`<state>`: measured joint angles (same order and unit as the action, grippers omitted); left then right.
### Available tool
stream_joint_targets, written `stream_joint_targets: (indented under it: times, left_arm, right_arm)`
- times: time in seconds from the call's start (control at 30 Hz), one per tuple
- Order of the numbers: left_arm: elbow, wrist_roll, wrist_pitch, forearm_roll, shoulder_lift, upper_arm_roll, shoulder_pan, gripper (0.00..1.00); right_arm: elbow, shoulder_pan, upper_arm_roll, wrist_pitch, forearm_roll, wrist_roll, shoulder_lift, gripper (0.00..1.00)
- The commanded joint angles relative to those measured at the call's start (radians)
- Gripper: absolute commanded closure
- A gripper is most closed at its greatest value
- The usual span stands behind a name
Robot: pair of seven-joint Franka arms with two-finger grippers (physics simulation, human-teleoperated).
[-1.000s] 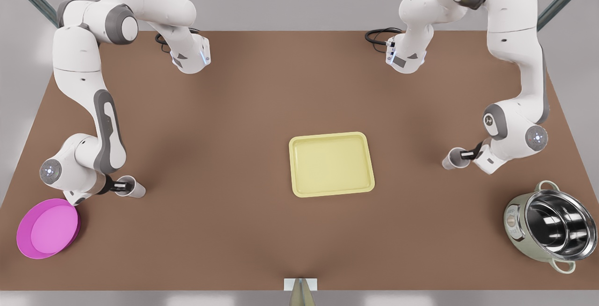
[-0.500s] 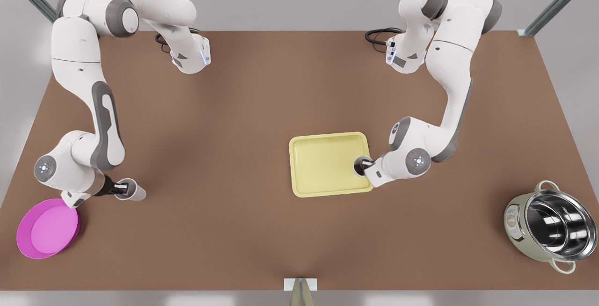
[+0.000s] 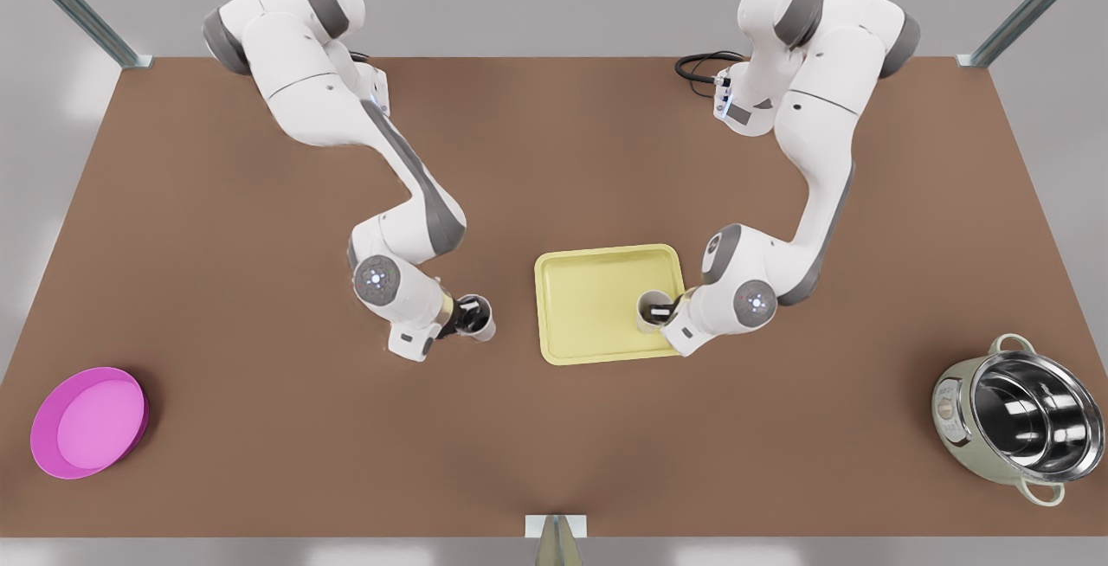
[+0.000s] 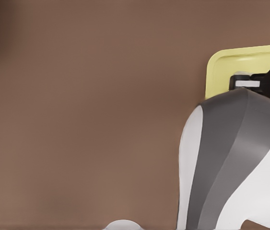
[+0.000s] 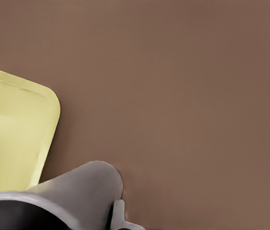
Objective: Use both arms to respectively pick up the white IKEA cups from the middle-left and middle-right positions, then place the white IKEA cups onto the middle-middle tray, ensuring that the cups remain upright and do not tip over
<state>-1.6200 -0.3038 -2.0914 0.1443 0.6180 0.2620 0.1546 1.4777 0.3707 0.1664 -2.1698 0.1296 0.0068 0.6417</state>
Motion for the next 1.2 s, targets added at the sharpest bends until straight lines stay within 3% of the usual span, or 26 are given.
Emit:
stream_joint_targets:
  times: [0.0, 0.07, 0.13, 0.2, 0.27, 0.3, 0.37, 0.57, 0.6, 0.67, 0.7, 1.17]
  left_arm:
    - [0.002, -0.248, 0.053, -0.038, -0.020, 0.002, -0.001, 0.00]
    - [0.032, -0.255, 0.166, -0.043, -0.081, 0.002, -0.003, 0.00]
    - [0.262, -0.166, 0.597, -0.238, -0.093, -0.001, -0.063, 0.00]
    - [0.416, -0.044, 0.775, -0.289, -0.142, 0.000, -0.170, 0.00]
    - [0.474, 0.109, 0.840, -0.307, -0.170, -0.004, -0.240, 0.00]
    - [0.344, 0.304, 0.753, -0.302, -0.311, -0.082, -0.213, 0.00]
    - [0.290, 0.296, 0.699, -0.305, -0.383, -0.084, -0.175, 0.00]
    - [0.287, 0.295, 0.697, -0.293, -0.345, -0.083, -0.184, 0.00]
    - [0.287, 0.295, 0.700, -0.276, -0.342, -0.083, -0.185, 0.00]
    - [0.287, 0.296, 0.702, -0.270, -0.342, -0.083, -0.182, 0.00]
    - [0.287, 0.296, 0.702, -0.267, -0.342, -0.081, -0.181, 0.00]
    - [0.287, 0.296, 0.702, -0.230, -0.334, -0.081, -0.191, 0.00]
  right_arm:
    - [-0.037, 0.080, -0.001, -0.073, -0.070, 0.941, 0.032, 0.79]
    - [-0.097, 0.169, -0.002, -0.090, -0.100, 1.105, 0.070, 0.79]
    - [-0.134, 0.247, -0.004, -0.123, -0.145, 1.260, 0.119, 0.79]
    - [-0.197, 0.290, -0.004, -0.157, -0.197, 1.352, 0.191, 0.79]
    - [-0.231, 0.303, -0.004, -0.166, -0.197, 1.354, 0.231, 0.79]
    - [-0.229, 0.303, -0.007, -0.182, -0.197, 1.354, 0.242, 0.79]
    - [-0.229, 0.303, -0.010, -0.189, -0.196, 1.354, 0.256, 0.79]
    - [-0.226, 0.306, -0.008, -0.189, -0.191, 1.354, 0.299, 0.79]
    - [-0.228, 0.306, -0.010, -0.189, -0.192, 1.352, 0.308, 0.75]
    - [-0.231, 0.306, -0.010, -0.189, -0.196, 1.351, 0.311, 0.10]
    - [-0.234, 0.306, -0.010, -0.189, -0.199, 1.349, 0.311, 0.00]
    - [-0.237, 0.301, 0.001, -0.154, -0.189, 1.349, 0.243, 0.00]
